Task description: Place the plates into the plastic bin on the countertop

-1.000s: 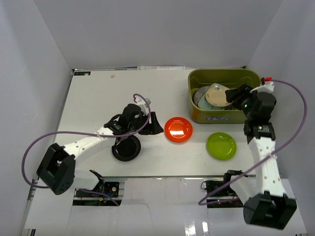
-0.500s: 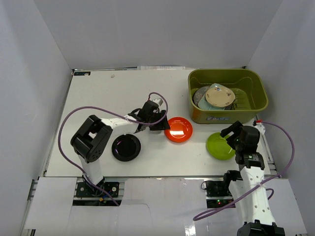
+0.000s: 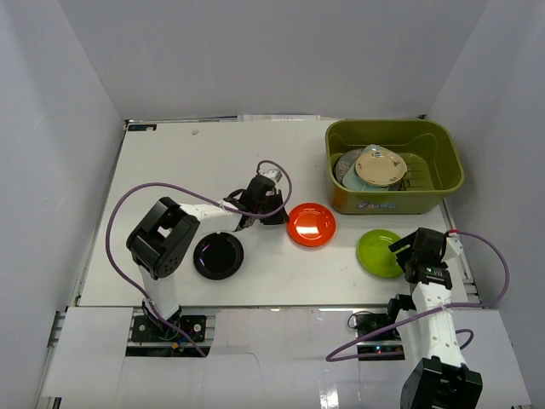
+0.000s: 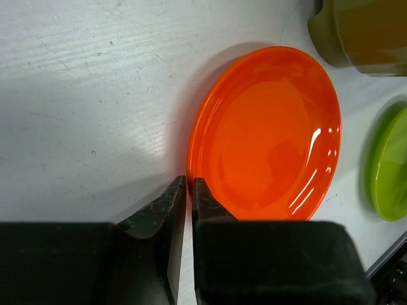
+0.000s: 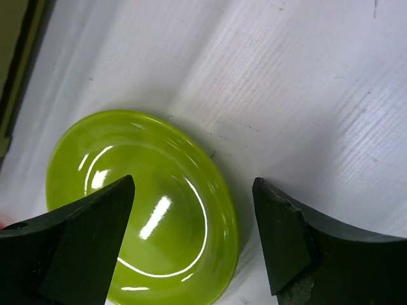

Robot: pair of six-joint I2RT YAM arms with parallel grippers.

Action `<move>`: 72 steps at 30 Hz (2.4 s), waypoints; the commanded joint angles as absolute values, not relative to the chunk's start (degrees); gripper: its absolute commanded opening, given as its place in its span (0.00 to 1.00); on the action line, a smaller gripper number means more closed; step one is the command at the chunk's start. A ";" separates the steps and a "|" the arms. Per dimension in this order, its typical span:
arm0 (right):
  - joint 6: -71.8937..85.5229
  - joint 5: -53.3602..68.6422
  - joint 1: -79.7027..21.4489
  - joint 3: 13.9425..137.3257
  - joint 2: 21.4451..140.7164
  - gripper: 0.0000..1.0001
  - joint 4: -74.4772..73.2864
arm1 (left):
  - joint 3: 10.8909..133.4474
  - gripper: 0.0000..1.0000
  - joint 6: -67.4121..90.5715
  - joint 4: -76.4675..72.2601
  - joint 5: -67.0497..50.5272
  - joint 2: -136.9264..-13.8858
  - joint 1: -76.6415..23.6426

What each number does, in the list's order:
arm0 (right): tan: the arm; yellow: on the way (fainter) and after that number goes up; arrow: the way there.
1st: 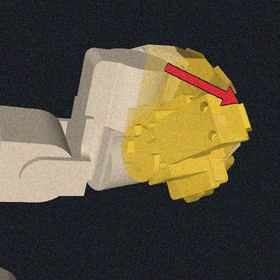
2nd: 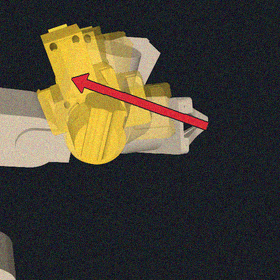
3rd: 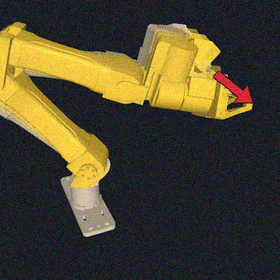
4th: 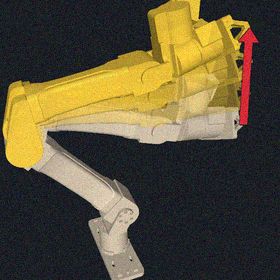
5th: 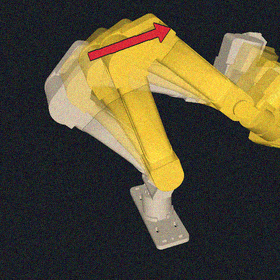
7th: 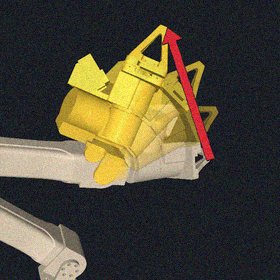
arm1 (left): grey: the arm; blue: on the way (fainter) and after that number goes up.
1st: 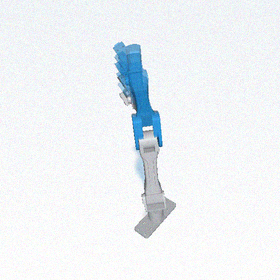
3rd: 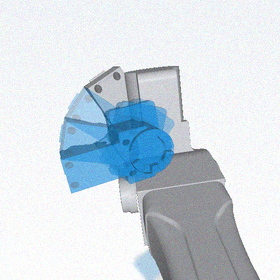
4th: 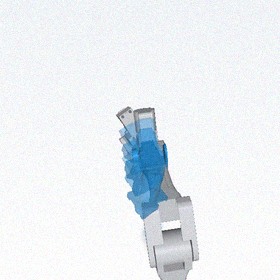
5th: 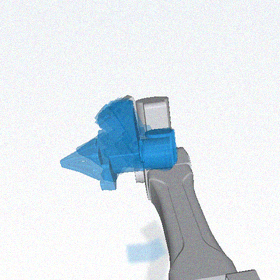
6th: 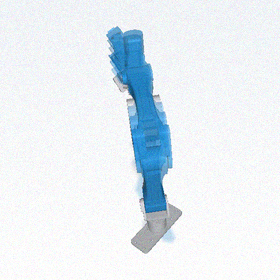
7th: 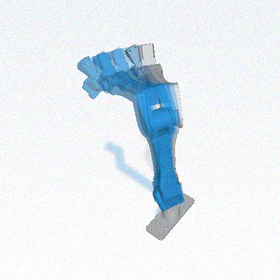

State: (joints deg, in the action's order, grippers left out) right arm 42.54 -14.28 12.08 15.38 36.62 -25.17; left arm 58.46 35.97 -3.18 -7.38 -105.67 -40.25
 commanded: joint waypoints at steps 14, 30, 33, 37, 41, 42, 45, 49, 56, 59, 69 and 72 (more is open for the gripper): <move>43.42 1.82 12.48 7.39 33.58 0.15 -19.95 | 50.28 0.00 35.51 -5.28 -2.64 -95.65 -40.34; 41.04 24.77 7.83 23.63 24.96 0.08 -23.38 | 51.59 0.52 33.84 6.33 -0.88 -86.57 -40.17; 40.52 29.16 6.24 31.97 26.01 0.08 -22.68 | 52.55 0.55 33.49 6.77 -0.88 -88.32 -40.17; 39.56 28.50 5.89 41.29 31.27 0.08 -18.56 | 55.01 0.57 32.61 8.17 -1.58 -92.36 -40.17; 35.26 21.30 5.89 49.82 40.67 0.08 -12.93 | 57.21 0.57 31.99 8.52 -3.25 -97.11 -40.08; 34.03 15.79 5.89 51.40 45.39 0.08 -12.22 | 57.65 0.57 31.64 9.05 -3.34 -97.90 -40.08; 28.93 6.20 6.06 57.55 55.32 0.08 -11.16 | 58.27 0.56 31.55 8.97 -3.16 -99.93 -39.90; 25.58 -2.44 6.68 61.69 66.07 0.08 -10.73 | 57.75 0.51 31.64 8.00 -3.43 -101.07 -39.55; 25.14 -9.13 7.03 62.84 78.20 0.08 -7.74 | 56.34 0.20 31.64 6.86 -1.41 -101.34 -39.46; 25.31 -10.45 7.03 62.93 80.41 0.10 -7.47 | 56.07 0.00 31.73 6.85 -1.14 -100.90 -39.38; 25.23 2.08 6.68 59.07 72.97 0.77 -6.95 | 53.70 0.00 32.61 7.29 -2.28 -86.76 -39.37; 23.65 10.00 2.32 55.21 64.80 0.82 -5.89 | 52.74 0.00 32.87 8.00 -3.60 -81.49 -39.37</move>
